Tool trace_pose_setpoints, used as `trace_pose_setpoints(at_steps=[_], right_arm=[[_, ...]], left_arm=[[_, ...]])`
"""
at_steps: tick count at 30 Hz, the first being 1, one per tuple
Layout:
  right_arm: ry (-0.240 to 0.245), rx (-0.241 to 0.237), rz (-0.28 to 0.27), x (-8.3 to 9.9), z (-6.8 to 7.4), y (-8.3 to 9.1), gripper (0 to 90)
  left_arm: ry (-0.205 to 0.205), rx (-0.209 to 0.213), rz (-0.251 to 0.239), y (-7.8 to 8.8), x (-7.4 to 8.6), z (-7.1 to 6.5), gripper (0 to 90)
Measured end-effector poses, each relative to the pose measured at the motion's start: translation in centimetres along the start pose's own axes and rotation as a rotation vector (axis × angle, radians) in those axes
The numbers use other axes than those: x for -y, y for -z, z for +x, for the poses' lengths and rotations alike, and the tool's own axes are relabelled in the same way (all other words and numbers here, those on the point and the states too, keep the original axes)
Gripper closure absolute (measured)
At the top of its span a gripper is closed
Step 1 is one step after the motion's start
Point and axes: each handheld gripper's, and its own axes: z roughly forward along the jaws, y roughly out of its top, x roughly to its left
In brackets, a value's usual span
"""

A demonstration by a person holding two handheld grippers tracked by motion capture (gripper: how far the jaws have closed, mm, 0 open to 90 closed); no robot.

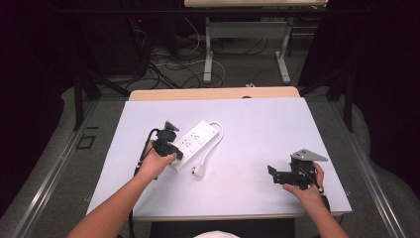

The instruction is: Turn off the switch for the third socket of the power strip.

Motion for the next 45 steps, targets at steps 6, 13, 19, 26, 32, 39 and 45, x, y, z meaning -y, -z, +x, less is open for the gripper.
trace_pose_setpoints(at_steps=[6, 13, 19, 26, 32, 39, 45], right_arm=[[-0.007, 0.001, 0.001, 0.01, 0.01, 0.02, 1.3], [-0.007, 0.001, 0.001, 0.01, -0.01, 0.01, 1.3], [-0.005, 0.001, 0.000, 0.03, -0.04, 0.02, 1.3], [-0.006, 0.003, 0.002, 0.00, -0.04, 0.01, 1.3], [0.000, 0.005, 0.002, -0.02, -0.09, 0.01, 1.4], [-0.004, 0.003, 0.001, 0.00, -0.06, 0.00, 1.4], [-0.004, 0.010, -0.007, 0.05, -0.21, 0.00, 1.5]], left_arm=[[-0.002, 0.000, 0.000, 0.01, 0.01, 0.00, 90.0], [-0.002, 0.001, -0.005, 0.03, 0.03, 0.01, 89.4], [-0.012, -0.006, -0.011, 0.03, 0.07, -0.24, 86.9], [-0.016, -0.002, -0.021, 0.15, 0.06, -0.33, 81.3], [-0.021, -0.001, -0.032, 0.45, 0.06, -0.43, 78.8], [-0.020, -0.005, -0.061, 0.66, 0.04, -0.44, 70.8], [-0.017, -0.004, -0.090, 0.79, -0.04, -0.40, 63.2]])
